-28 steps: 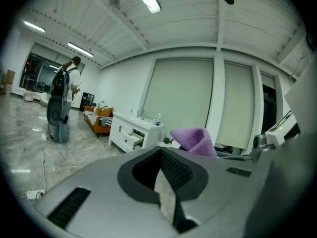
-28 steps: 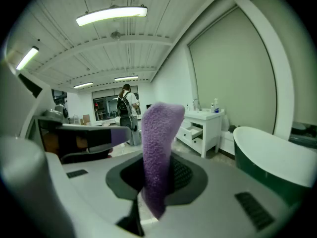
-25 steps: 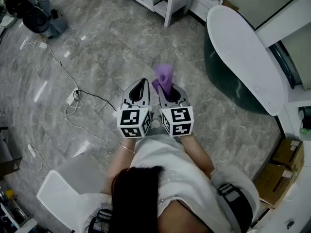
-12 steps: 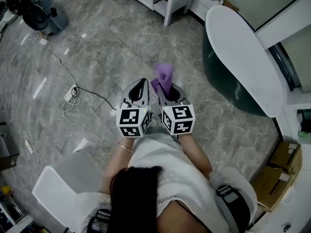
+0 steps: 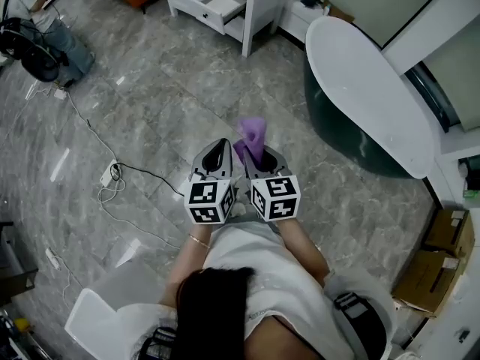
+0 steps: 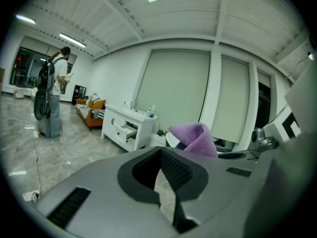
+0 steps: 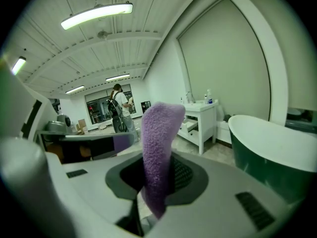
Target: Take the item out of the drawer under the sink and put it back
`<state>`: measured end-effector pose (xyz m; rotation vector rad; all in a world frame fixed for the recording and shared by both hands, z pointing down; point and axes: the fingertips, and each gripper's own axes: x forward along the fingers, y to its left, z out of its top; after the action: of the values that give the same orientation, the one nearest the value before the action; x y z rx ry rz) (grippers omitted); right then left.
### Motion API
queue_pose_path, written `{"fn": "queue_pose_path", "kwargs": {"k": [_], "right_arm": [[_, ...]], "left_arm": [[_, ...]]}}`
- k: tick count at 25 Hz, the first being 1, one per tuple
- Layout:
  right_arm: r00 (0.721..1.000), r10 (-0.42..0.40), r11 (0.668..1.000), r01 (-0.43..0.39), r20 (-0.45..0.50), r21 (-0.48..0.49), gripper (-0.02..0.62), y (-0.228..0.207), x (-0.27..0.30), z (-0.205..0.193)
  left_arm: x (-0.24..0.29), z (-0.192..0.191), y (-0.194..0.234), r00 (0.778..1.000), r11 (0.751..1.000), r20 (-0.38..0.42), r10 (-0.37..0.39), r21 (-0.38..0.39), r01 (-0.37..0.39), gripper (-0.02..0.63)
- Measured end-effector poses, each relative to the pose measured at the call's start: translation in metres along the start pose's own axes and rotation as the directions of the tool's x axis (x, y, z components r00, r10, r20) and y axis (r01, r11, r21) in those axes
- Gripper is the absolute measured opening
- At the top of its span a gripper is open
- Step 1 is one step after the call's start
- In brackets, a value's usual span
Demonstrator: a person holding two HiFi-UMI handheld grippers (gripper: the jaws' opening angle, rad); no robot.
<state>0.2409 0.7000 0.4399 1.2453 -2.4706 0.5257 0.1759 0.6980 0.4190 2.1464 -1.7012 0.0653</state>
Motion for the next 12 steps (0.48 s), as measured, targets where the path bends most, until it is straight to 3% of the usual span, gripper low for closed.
{"fn": "queue_pose_path", "kwargs": {"k": [12], "right_arm": [[0.994, -0.101, 0.994, 0.102, -0.031, 0.029, 0.089, -0.027, 0.106, 0.053]], "left_arm": [[0.101, 0.044, 0.066, 0.993, 0.994, -0.049, -0.109, -0.021, 0.108, 0.004]]}}
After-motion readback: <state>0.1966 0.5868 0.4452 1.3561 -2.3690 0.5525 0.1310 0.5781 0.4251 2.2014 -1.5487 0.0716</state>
